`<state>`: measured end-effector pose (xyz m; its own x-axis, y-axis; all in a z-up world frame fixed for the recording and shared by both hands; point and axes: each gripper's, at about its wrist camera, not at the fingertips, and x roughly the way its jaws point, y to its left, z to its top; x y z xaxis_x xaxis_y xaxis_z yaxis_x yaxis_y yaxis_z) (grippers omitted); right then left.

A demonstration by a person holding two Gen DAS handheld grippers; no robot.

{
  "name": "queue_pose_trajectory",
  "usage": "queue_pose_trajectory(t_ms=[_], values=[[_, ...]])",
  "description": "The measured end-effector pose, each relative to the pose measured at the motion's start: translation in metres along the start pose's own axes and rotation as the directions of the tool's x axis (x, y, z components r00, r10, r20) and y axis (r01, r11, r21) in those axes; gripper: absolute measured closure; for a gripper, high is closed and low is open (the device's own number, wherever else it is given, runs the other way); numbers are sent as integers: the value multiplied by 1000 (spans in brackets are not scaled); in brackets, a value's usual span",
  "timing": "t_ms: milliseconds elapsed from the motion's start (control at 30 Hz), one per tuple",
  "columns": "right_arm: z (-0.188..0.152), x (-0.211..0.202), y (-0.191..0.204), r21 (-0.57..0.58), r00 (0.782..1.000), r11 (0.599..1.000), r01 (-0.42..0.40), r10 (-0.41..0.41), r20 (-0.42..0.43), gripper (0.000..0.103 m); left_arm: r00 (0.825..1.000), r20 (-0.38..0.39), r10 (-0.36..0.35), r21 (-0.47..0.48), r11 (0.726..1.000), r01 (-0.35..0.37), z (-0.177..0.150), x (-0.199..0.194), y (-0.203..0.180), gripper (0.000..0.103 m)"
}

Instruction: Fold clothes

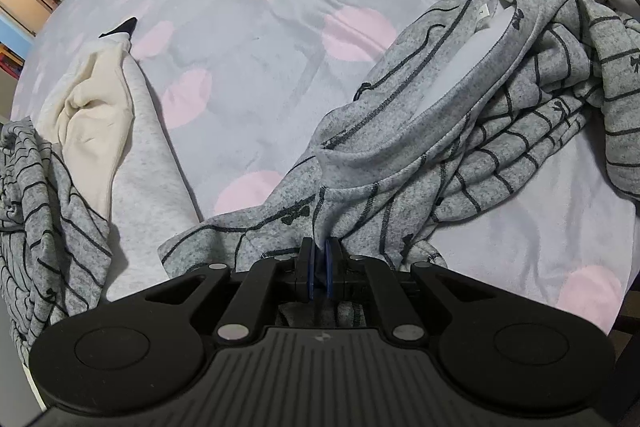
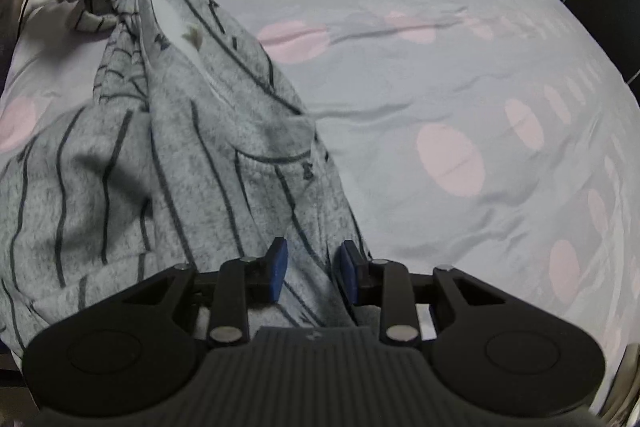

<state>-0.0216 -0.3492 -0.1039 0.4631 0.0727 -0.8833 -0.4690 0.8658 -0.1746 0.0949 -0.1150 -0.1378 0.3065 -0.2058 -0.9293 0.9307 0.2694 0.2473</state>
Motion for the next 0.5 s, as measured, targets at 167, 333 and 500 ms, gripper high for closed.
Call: queue_pose_trajectory(t_ms=[167,333,500], values=[[-3,-4,-4,81,1000,997,-18,19,-8,87,1000,-6,-3,-20,1000,3,2,-1,1,99],[-3,-30,4,62,998,997,44,-47,42,95,999,25,38,-47,998,-36,2,-16,2,99],[-2,-81,12,112,965,971,210,-224,139,96,987,128,93,-134,988,-75,5,-54,10,99]])
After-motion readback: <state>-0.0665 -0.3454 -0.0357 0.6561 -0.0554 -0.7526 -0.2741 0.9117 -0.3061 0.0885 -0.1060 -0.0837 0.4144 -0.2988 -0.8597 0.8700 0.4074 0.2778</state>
